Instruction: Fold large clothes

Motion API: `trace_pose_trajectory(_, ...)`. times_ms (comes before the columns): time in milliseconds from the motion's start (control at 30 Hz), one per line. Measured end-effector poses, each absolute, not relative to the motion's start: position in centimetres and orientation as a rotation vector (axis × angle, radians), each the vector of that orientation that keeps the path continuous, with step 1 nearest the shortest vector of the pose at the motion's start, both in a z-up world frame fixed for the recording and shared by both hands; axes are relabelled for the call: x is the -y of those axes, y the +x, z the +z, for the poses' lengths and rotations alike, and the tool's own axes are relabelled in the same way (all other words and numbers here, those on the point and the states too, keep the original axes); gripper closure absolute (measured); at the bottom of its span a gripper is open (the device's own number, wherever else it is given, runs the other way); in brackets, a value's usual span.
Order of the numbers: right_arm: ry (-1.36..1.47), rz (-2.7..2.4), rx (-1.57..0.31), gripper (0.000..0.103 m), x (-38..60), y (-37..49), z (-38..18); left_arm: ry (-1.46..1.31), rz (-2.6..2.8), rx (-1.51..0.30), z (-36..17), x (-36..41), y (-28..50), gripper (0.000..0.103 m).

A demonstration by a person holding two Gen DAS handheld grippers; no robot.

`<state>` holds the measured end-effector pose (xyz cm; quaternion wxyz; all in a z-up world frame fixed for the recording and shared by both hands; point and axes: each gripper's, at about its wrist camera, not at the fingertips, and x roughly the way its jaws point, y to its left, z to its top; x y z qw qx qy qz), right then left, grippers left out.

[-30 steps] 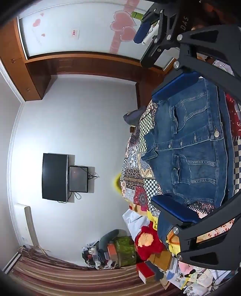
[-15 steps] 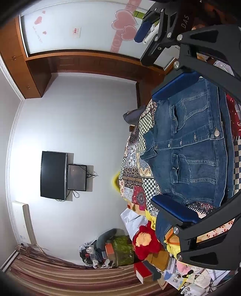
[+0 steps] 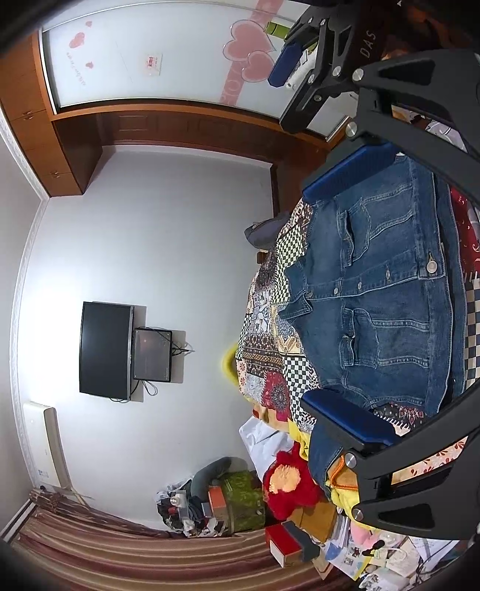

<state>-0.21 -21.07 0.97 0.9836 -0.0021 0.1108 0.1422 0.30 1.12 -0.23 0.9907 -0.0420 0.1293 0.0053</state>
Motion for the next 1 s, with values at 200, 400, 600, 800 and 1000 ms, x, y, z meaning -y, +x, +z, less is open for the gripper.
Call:
trace_pose_trajectory(200, -0.003, 0.286, -0.223, 0.000, 21.0, -0.2, 0.9, -0.084, 0.012, -0.260, -0.2, -1.1, 0.3, 0.000)
trace_pose_trajectory(400, -0.003, 0.288, -0.226, 0.000, 21.0, -0.1, 0.8, -0.086, 0.015, -0.260, -0.2, -1.2, 0.3, 0.000)
trace_pose_trajectory(600, -0.003, 0.288, -0.228, 0.000, 21.0, -0.1, 0.8, -0.086, 0.015, -0.260, -0.1, -1.1, 0.2, 0.000)
trace_pose_trajectory(800, -0.002, 0.288, -0.230, 0.000, 21.0, -0.1, 0.8, -0.088, 0.015, -0.261, -0.2, -1.2, 0.2, 0.000)
trace_pose_trajectory(1000, -0.003, 0.287, -0.242, 0.000, 20.6, 0.3, -0.3, -0.093, 0.015, -0.270, -0.3, -1.4, 0.5, 0.000)
